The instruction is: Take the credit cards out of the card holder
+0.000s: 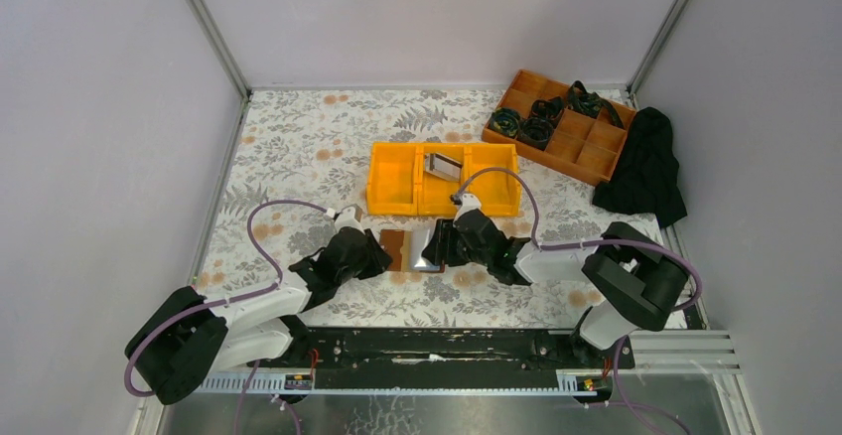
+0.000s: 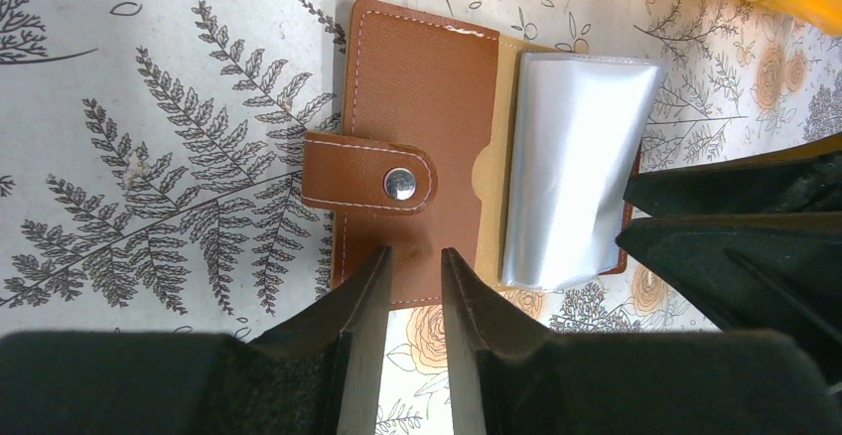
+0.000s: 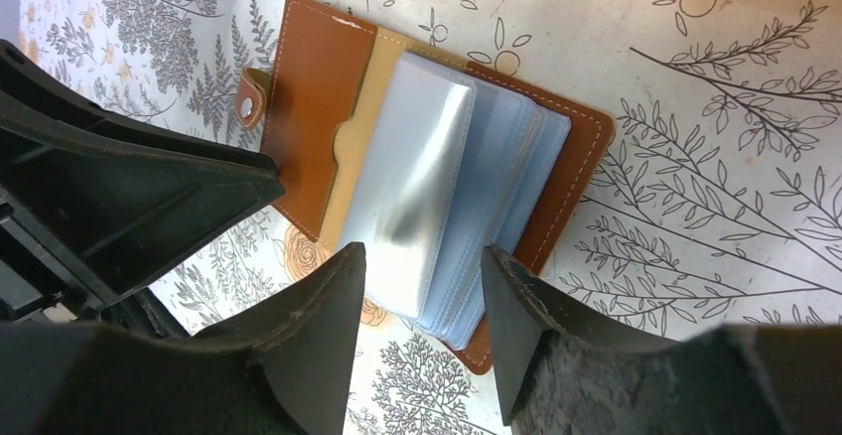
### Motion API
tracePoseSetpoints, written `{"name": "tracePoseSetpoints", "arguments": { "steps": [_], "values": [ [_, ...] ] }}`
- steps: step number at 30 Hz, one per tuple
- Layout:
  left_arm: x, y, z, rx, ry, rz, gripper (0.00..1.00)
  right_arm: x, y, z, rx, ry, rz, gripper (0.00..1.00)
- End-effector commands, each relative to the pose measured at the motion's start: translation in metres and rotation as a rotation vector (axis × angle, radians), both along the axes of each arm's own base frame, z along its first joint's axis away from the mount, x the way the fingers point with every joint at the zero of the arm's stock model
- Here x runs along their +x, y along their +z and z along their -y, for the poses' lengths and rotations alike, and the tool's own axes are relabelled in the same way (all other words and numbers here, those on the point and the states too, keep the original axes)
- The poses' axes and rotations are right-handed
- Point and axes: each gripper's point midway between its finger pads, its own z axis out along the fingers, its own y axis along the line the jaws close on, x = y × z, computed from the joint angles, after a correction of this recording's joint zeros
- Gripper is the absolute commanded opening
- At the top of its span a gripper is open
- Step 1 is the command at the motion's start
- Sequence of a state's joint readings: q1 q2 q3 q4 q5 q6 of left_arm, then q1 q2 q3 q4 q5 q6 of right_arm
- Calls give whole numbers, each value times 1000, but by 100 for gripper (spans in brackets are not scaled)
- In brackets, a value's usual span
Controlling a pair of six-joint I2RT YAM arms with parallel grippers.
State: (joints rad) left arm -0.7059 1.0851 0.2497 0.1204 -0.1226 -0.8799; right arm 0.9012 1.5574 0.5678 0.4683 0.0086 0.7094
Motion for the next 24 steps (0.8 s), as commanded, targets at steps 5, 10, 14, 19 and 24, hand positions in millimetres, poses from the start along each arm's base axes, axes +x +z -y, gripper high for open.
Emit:
{"name": "tracePoseSetpoints", "arguments": {
  "steps": [5, 10, 14, 19, 24],
  "values": [
    [-2, -5, -4, 17, 2, -6, 33, 6, -2, -11, 44, 5, 4, 54],
    [-2, -7, -3, 18, -1, -11, 33, 7, 8, -25, 96, 38, 0, 54],
    [-1, -7, -2, 15, -2, -12, 33, 7, 22, -38, 143, 75, 6, 53],
    [-2, -8, -4, 15, 2, -10, 33, 8, 34, -48, 174, 106, 16, 53],
    [-3, -8, -5, 19, 3, -8, 33, 9, 34, -51, 173, 112, 11, 53]
  ]
}}
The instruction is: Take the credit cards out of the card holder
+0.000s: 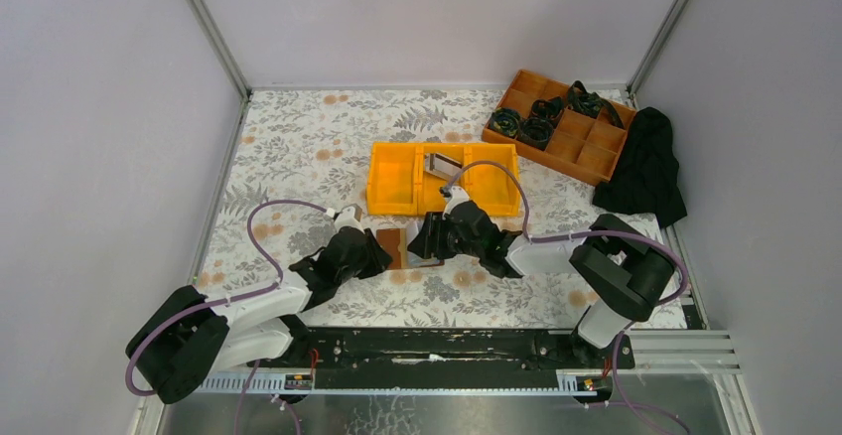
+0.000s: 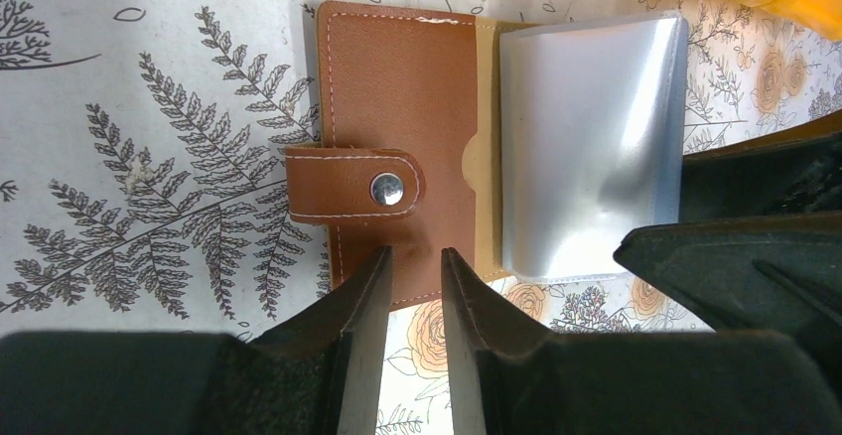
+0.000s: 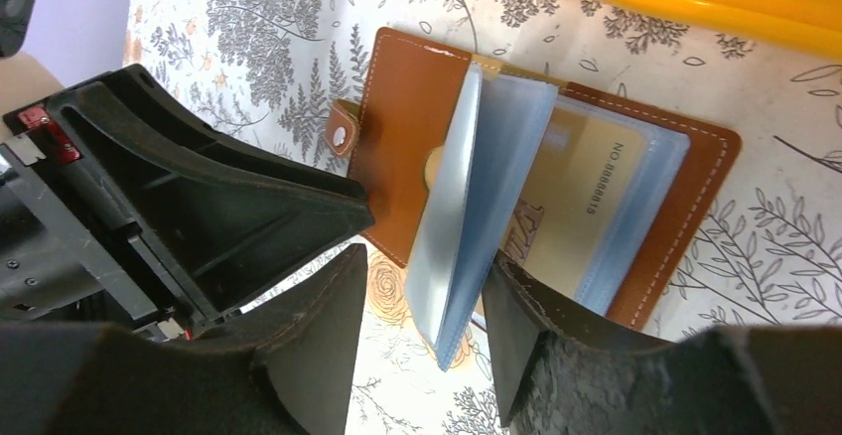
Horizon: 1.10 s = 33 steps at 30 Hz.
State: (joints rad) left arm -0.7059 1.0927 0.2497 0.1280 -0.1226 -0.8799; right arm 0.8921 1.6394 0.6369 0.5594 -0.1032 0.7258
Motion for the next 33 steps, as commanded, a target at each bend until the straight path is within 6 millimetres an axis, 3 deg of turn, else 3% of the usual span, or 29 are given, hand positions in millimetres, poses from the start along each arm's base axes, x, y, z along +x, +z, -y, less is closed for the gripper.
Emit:
{"name": "tracePoseSetpoints", "arguments": {
  "steps": [1, 13, 21, 33],
  "values": [
    [-3, -7, -6, 19, 4, -6, 33, 4, 20, -19, 69, 37, 21, 53],
    [-2, -4, -7, 23, 6, 2, 33, -1, 41, -40, 107, 100, 46, 53],
    [-4, -1, -9, 23, 10, 3, 33, -5, 21, -53, 77, 125, 17, 53],
    [-14, 20, -43, 65, 95, 58, 36, -8, -1, -58, 75, 131, -27, 53]
  ]
}}
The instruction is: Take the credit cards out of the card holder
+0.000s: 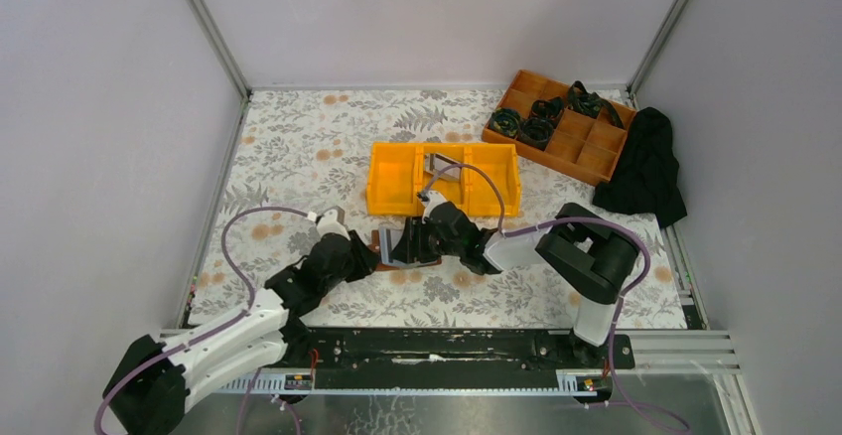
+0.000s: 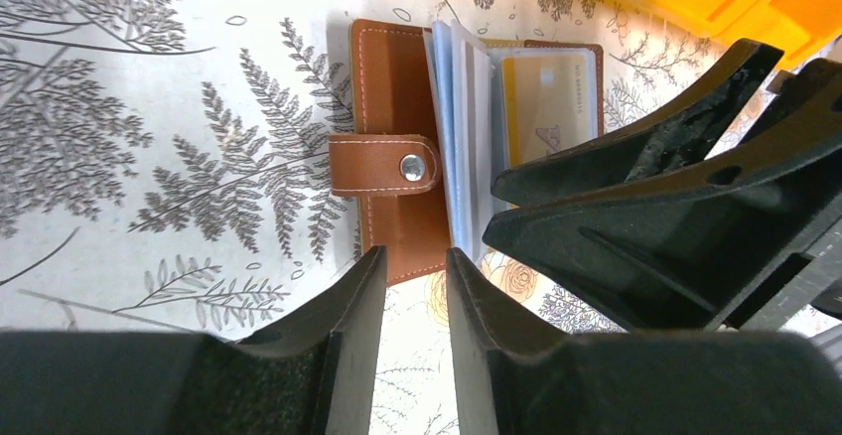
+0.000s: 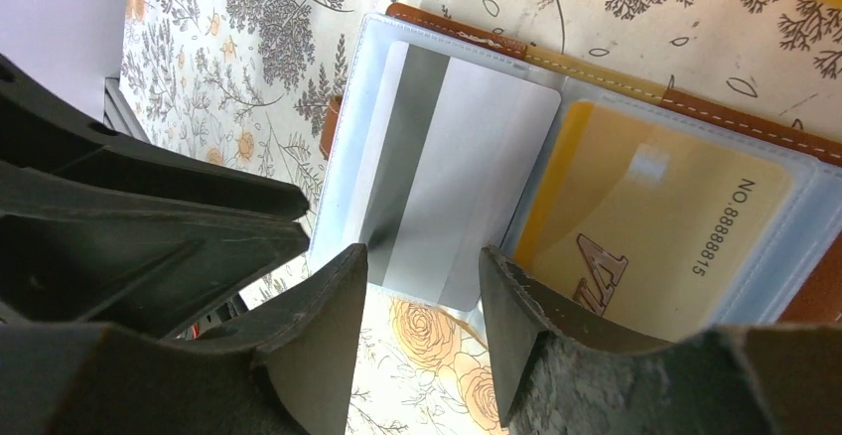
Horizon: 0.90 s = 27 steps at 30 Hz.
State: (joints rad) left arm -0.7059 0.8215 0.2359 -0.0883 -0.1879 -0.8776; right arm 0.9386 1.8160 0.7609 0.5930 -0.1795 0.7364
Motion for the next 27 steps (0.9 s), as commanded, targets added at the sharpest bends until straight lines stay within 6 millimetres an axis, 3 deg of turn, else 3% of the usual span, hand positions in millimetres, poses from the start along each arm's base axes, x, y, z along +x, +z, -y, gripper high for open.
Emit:
{"name": "tracePoseSetpoints", "arguments": {
  "steps": [1, 14, 24, 27],
  "values": [
    [-6, 0, -22, 53, 55, 6, 36, 1, 16, -16, 64, 24, 21, 53],
    [2, 39, -15, -17, 65, 75, 37, 1, 11, -11, 48, 13, 22, 53],
    [17, 50, 8, -80, 12, 128, 36, -1, 10, -12, 46, 29, 23, 53],
    [23, 62, 17, -109, -18, 182, 35, -2, 8, -11, 47, 31, 22, 54]
  ]
}}
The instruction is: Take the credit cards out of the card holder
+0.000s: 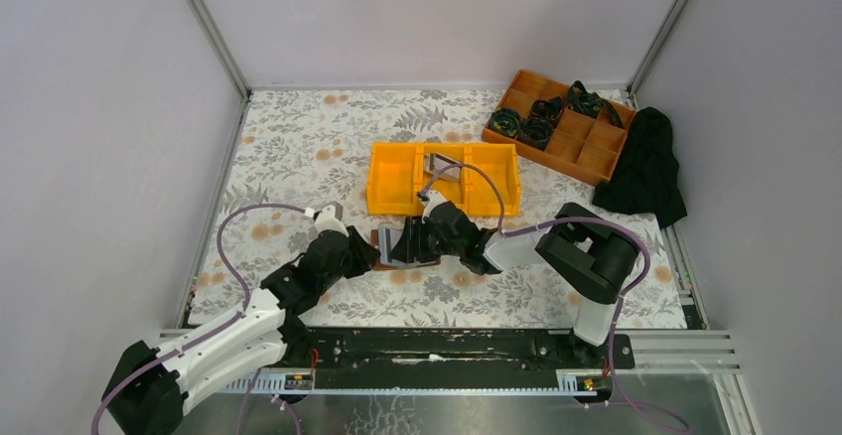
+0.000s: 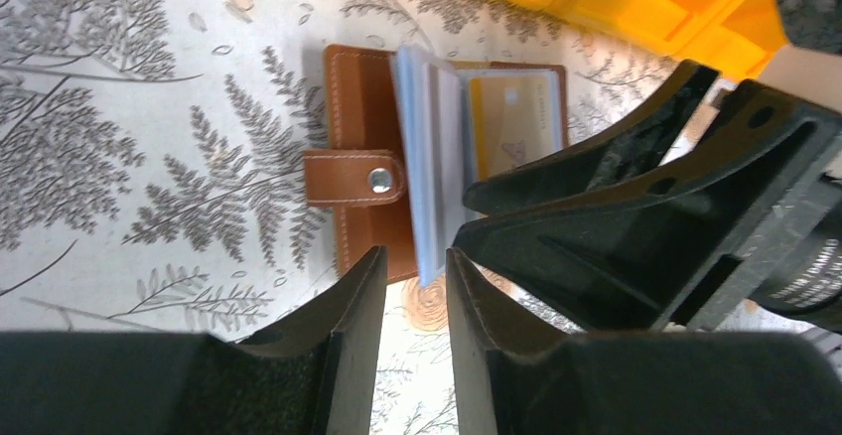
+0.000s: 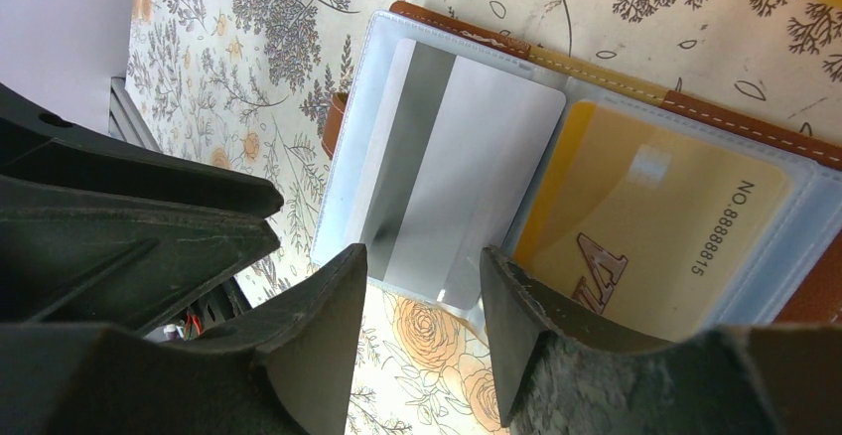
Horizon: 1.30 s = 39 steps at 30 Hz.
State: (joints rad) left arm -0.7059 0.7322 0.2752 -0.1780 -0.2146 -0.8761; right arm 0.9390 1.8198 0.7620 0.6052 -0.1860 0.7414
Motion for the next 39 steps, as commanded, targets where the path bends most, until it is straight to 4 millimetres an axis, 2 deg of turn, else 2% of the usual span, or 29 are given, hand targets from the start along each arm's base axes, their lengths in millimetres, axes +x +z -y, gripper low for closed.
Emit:
{"name": "tracePoseSetpoints", "arguments": {
  "steps": [1, 4, 9, 13, 18, 20, 30, 39],
  "values": [
    [22, 45, 23, -104, -48, 159, 35, -2, 5, -8, 32, 27, 20, 54],
    [27, 54, 29, -111, -64, 187, 35, -3, 4, -8, 35, 29, 18, 54],
    [32, 51, 39, -105, -95, 171, 36, -5, 8, -9, 51, 40, 17, 54],
    [37, 36, 40, -73, -79, 137, 39, -6, 10, -8, 54, 42, 23, 54],
    [40, -2, 34, -44, -36, 40, 43, -6, 8, -4, 37, 37, 27, 54],
    [40, -11, 31, -48, -20, 12, 44, -5, 7, -3, 32, 32, 29, 54],
    [36, -24, 21, -38, -3, -12, 44, -1, 16, 3, 21, 13, 76, 55],
    [33, -37, 18, -51, -7, -54, 44, 3, 16, 7, -8, 2, 98, 56]
  ]
}}
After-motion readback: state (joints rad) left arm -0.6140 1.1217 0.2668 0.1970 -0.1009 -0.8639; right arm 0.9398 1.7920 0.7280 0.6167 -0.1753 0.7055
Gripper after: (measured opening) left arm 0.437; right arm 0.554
